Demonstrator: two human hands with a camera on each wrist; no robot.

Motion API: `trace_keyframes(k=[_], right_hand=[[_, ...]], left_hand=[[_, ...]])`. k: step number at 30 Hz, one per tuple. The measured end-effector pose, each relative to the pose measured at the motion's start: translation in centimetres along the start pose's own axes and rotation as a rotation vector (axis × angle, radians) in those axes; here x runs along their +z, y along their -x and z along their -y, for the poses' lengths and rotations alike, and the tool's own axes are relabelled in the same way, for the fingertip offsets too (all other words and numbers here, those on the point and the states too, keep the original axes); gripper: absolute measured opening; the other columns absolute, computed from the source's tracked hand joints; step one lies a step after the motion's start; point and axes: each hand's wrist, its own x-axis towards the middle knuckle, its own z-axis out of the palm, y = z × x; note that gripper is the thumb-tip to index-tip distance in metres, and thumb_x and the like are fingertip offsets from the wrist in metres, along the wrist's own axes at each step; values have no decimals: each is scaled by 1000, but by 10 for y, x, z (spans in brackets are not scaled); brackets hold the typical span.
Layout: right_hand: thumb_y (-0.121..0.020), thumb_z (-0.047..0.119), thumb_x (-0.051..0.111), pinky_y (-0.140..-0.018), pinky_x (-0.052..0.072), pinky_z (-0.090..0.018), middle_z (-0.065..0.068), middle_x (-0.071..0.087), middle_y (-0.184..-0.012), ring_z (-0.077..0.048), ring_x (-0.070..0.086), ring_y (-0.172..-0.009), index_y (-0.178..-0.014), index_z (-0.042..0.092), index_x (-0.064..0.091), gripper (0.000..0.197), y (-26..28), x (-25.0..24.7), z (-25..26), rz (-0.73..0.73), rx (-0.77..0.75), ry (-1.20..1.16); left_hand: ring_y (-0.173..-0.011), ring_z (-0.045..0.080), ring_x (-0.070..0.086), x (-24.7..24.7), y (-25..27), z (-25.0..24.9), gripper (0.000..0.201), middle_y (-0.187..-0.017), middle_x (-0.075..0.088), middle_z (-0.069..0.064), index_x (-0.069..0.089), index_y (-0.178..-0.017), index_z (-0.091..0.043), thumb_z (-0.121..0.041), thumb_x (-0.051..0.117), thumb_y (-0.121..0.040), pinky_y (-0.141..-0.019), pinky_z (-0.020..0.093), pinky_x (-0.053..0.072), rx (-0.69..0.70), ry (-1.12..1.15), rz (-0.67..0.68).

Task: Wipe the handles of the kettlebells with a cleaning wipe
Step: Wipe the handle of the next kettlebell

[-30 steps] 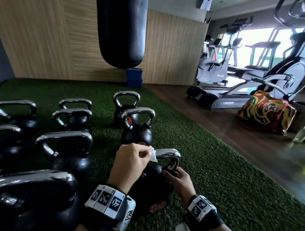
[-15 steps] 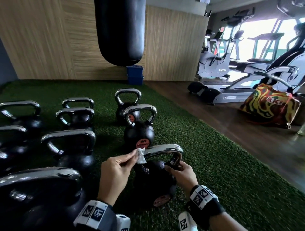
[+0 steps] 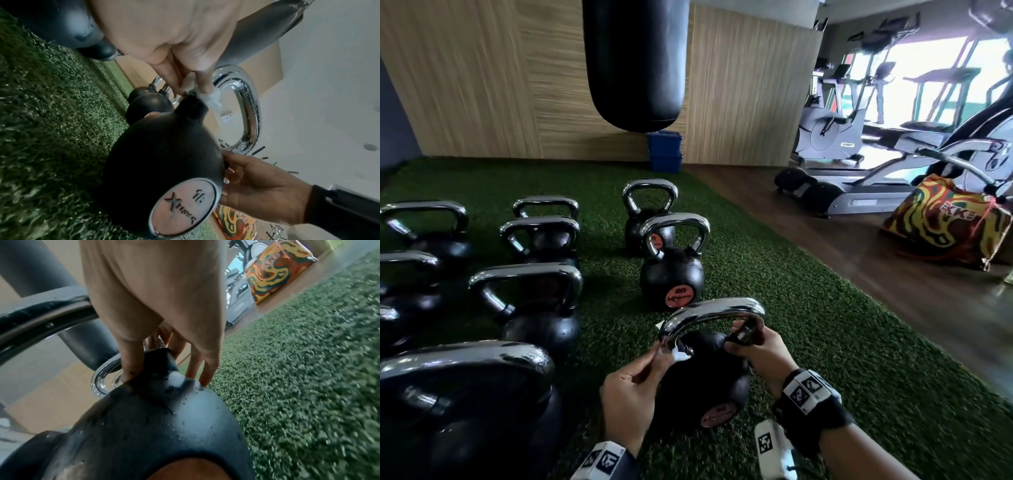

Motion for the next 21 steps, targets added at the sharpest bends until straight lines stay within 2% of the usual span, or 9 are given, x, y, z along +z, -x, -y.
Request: trace_keyframes(k=[2,5,7,9,11,13,16,18,21], right_hand=[[-67,-1,88,-56,53,-17,1,78,-83,-5,72,-71,-98,13,74,37,0,0,-4,-8,-10,-12],[-65,6,90,-62,54,-17,0,79,-87,-8,73,-77,-92,16,75,32,4,-3,-8,-8,-50,12],[-64,10,92,-69,57,-26,-2,79,-88,-12,73,-80,-90,16,75,31,8,-6,-6,2,-64,44],[-58,9,93,-77,58,-32,-4,79,-89,-15,73,-82,-91,15,75,38,15,-12,-4,18,-80,81],[-53,5,89,-80,58,-31,-4,79,-92,-18,74,-89,-95,16,76,45,26,-21,-4,65,-96,129],[-54,4,86,-83,59,-33,-3,79,-95,-19,74,-93,-100,18,75,49,38,-32,-5,126,-119,212],[-65,4,80,-84,59,-38,2,78,-91,-13,71,-86,-101,22,77,41,56,-44,-3,153,-151,433],[-71,8,73,-74,57,-27,13,77,-82,-1,69,-75,-101,31,79,38,67,-42,4,190,-237,585],[-78,18,66,-62,52,-14,24,75,-79,6,67,-69,-101,41,77,35,77,-28,19,239,-348,732]], left_hand=[[-87,-4,74,3,2,-1,25,-88,76,-25,80,-101,-21,-21,87,-78,-73,6,53,32,-25,-44],[-84,-8,73,6,3,-5,31,-84,74,-30,81,-99,-24,-34,88,-71,-73,4,52,37,-67,-88],[-84,-12,70,6,-1,-6,33,-80,72,-33,81,-100,-24,-39,88,-71,-74,3,51,64,-134,-81],[-84,-17,67,5,-8,-7,32,-78,69,-34,82,-101,-20,-35,88,-74,-73,0,48,92,-195,-77],[-82,-17,67,7,-20,-9,30,-85,73,-26,82,-100,-19,-36,87,-76,-72,-1,46,106,-254,-69],[-81,-11,66,13,-35,-13,31,-92,79,-12,83,-100,-18,-40,84,-78,-71,-4,43,91,-330,-46],[-90,6,73,28,-63,-19,27,-97,80,-3,83,-100,-16,-36,84,-81,-71,1,43,86,-407,17],[-95,13,75,44,-81,-24,28,-100,80,0,82,-103,-13,-32,84,-82,-79,15,51,66,-435,95],[-100,12,73,68,-92,-34,27,-102,79,4,81,-102,-9,-26,85,-81,-93,17,51,33,-425,181]])
